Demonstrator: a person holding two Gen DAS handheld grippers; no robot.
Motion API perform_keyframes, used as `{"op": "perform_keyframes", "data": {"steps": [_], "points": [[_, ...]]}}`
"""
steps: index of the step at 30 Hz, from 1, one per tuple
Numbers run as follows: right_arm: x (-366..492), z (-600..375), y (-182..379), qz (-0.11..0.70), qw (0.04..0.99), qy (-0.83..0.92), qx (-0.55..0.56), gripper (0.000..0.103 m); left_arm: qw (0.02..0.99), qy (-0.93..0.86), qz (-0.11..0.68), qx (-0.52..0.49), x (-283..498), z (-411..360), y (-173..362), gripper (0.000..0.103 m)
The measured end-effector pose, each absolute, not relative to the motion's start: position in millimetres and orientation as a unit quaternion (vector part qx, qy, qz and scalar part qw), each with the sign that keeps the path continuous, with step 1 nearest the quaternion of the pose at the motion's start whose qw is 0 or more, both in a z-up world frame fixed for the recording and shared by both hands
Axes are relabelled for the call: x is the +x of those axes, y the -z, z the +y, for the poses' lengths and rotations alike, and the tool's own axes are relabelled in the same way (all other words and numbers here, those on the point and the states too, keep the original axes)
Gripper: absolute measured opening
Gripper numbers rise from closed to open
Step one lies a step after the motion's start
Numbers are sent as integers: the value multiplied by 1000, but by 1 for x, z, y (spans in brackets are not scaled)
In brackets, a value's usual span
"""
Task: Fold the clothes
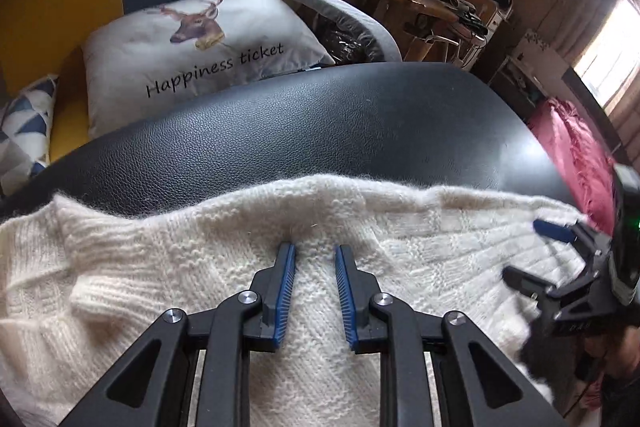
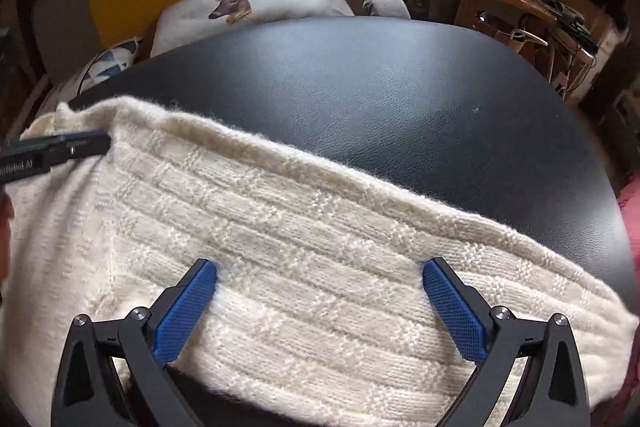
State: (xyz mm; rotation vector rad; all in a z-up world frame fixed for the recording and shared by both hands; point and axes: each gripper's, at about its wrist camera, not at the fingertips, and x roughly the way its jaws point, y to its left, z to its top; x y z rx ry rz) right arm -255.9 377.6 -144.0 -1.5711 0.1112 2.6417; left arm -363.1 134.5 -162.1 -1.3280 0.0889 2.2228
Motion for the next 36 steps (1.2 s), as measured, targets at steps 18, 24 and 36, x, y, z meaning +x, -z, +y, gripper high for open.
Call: {"op": "perform_keyframes", "data": {"steps": [18, 24, 36], "points": [[-64, 532, 115, 435, 16, -836, -335, 103, 316, -828, -21, -463, -240, 114, 125, 21], [-27, 587, 146, 574, 46, -782, -240, 103, 354, -806, 16, -475, -214, 154, 132, 21], [-97, 589, 131, 341, 147, -851, -372, 103, 360, -785, 61, -500, -194, 181, 160, 22]]}}
